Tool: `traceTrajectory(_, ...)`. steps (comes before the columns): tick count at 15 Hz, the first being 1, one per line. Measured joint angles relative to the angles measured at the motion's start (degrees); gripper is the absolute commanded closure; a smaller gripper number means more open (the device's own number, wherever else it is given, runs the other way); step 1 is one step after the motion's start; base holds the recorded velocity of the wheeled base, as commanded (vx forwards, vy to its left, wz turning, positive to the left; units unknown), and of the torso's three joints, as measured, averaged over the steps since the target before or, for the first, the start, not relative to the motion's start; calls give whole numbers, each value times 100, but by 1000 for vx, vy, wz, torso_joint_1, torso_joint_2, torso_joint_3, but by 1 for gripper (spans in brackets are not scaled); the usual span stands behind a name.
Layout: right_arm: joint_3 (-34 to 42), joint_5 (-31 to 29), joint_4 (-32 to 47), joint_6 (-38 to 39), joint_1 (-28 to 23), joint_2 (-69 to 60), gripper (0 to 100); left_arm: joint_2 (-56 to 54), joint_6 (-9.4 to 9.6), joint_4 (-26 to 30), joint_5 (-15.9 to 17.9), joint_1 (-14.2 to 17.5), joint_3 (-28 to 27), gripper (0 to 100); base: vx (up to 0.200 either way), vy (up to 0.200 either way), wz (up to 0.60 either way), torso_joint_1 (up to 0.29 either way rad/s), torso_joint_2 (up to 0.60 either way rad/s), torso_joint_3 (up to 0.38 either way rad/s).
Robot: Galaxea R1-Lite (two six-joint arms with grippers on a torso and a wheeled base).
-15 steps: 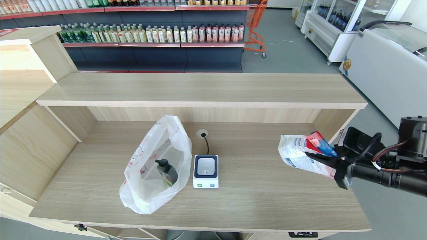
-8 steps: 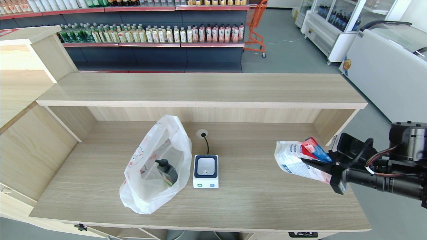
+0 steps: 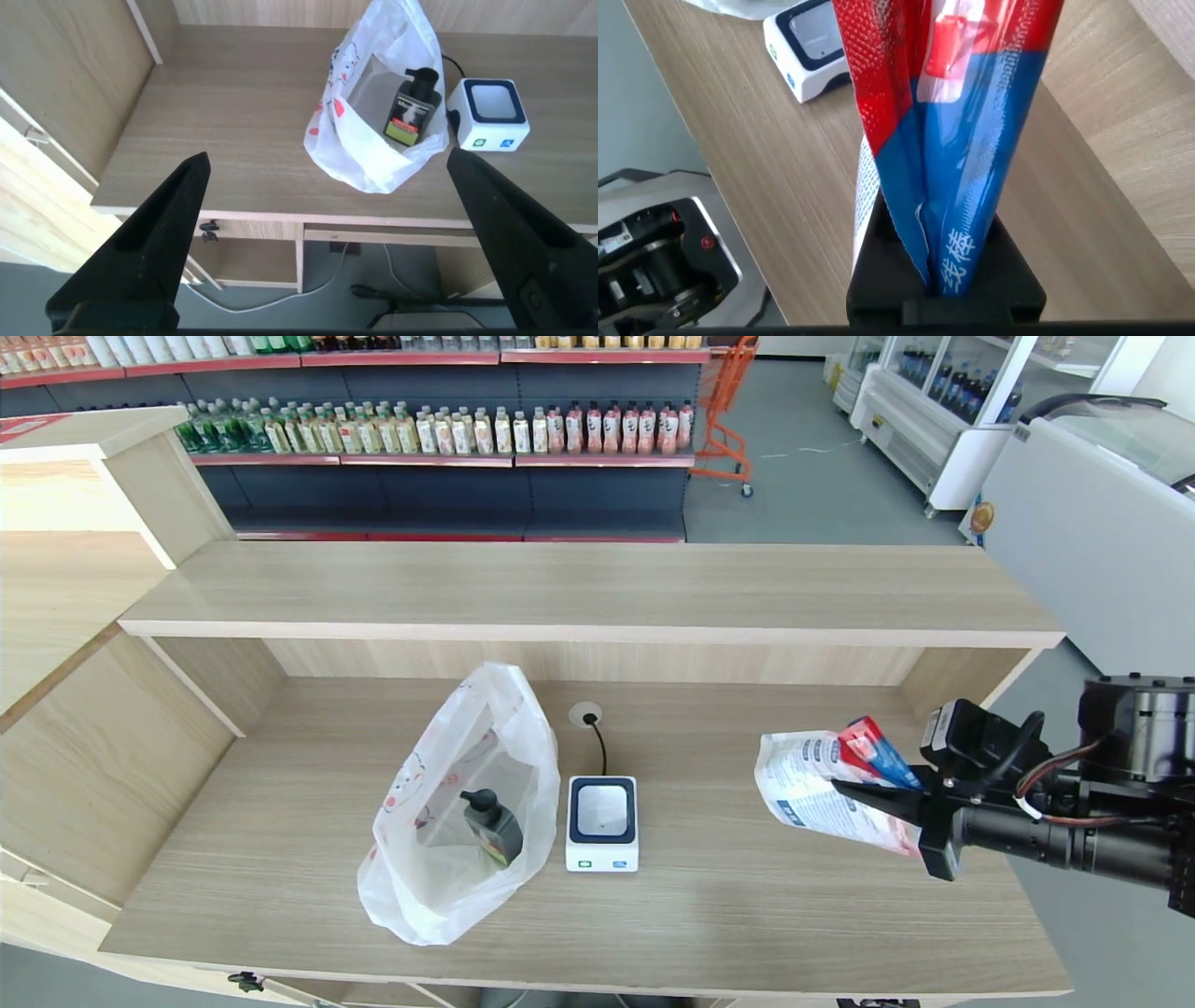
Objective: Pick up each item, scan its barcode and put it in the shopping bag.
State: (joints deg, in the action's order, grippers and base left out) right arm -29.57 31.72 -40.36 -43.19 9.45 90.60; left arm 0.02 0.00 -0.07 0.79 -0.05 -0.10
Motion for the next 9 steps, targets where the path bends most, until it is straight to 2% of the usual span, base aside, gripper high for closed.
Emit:
traceTrajectory(8, -410, 161, -154, 52, -146, 529, 100, 0, 7, 2, 5, 5, 0, 0, 0, 200, 0, 1, 2, 2)
traceTrajectory(9, -463, 163, -280, 50, -165, 636, 100, 0, 7, 0, 2, 5, 0, 0, 0, 0, 0, 0, 0, 0)
